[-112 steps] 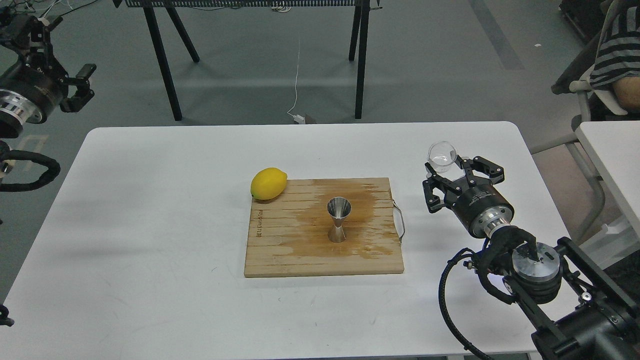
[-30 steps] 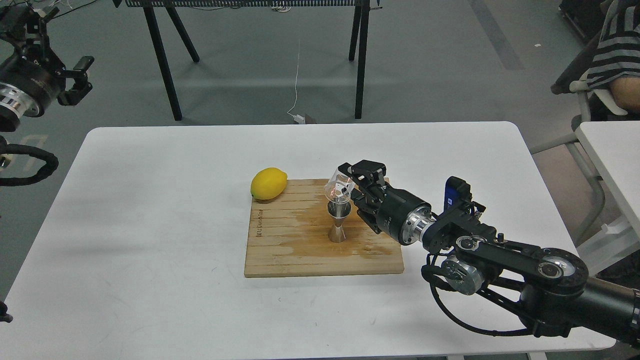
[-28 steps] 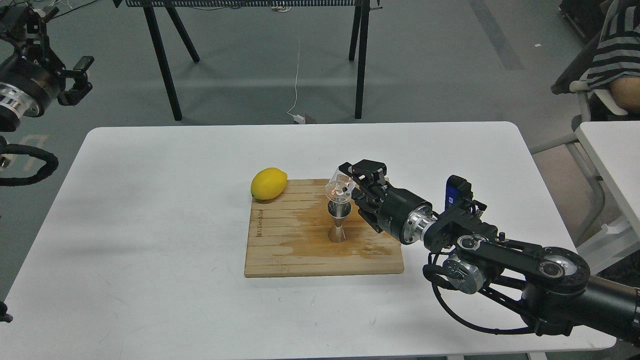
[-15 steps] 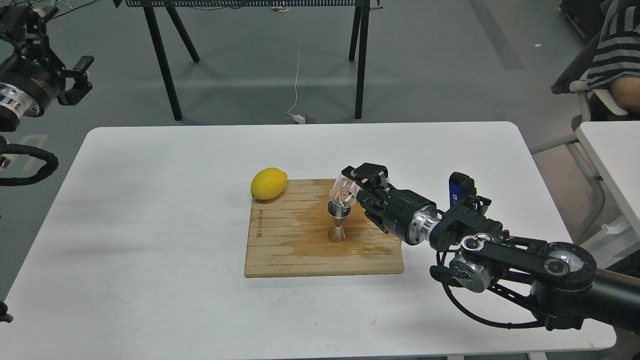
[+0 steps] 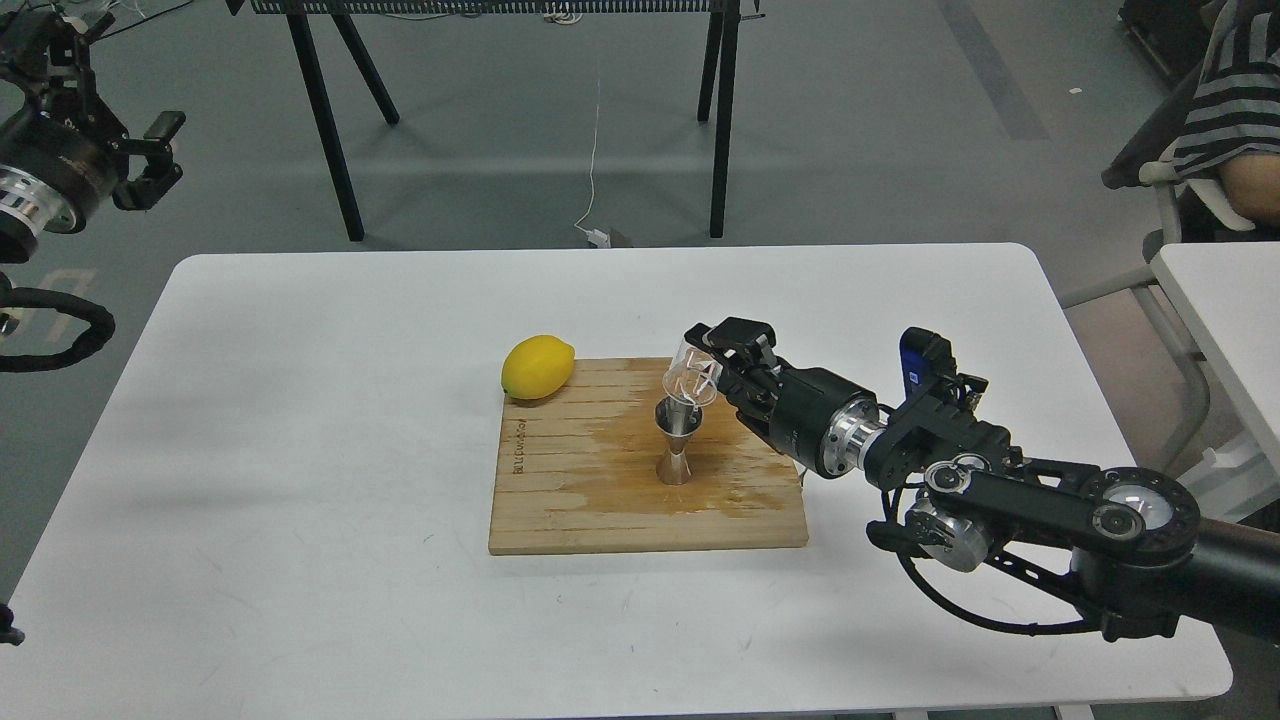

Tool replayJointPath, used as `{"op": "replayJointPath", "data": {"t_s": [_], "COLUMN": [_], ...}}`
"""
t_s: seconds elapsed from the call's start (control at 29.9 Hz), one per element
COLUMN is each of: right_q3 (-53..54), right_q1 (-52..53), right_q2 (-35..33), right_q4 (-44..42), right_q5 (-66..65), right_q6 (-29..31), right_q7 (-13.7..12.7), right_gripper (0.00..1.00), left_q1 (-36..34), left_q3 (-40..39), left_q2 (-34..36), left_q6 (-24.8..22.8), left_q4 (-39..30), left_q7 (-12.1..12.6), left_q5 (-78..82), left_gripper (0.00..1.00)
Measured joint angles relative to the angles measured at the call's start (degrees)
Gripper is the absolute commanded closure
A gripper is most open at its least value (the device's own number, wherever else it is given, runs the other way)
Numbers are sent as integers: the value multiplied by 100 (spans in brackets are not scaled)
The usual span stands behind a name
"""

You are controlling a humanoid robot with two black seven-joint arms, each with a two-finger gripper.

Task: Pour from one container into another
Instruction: 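Tilt the glass cup with the right gripper to pour into the jigger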

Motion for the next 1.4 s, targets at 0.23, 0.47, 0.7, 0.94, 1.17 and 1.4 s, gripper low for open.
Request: {"op": "replayJointPath", "data": {"t_s": [0.23, 0.47, 0.7, 0.94, 1.17, 1.4], "right_q3": [-129, -145, -146, -146, -239, -390], "right_q1": [84, 119, 130, 192, 282, 366], "right_q2": [0, 55, 98, 149, 282, 399], "right_q4": [-171, -264, -275, -331, -389, -460], "right_q5": [-147, -185, -223, -228, -233, -236], "right_q6": [-7, -10, -10, -10, -3, -1], "right_q7": [8, 15, 37, 62, 77, 80], "right_gripper": [76, 76, 76, 76, 76, 76], "left_q1": [0, 0, 0, 0, 0, 0], "left_q3": [0, 0, 0, 0, 0, 0], "left_q2": [-4, 3, 13, 13, 14, 44], "left_q6": [0, 0, 0, 0, 0, 0], "left_q4": [0, 0, 0, 0, 0, 0], "left_q7": [2, 2, -4, -12, -13, -14], "left_q5": [0, -1, -1, -1, -1, -4], "left_gripper": [1, 1, 1, 1, 1, 1]}}
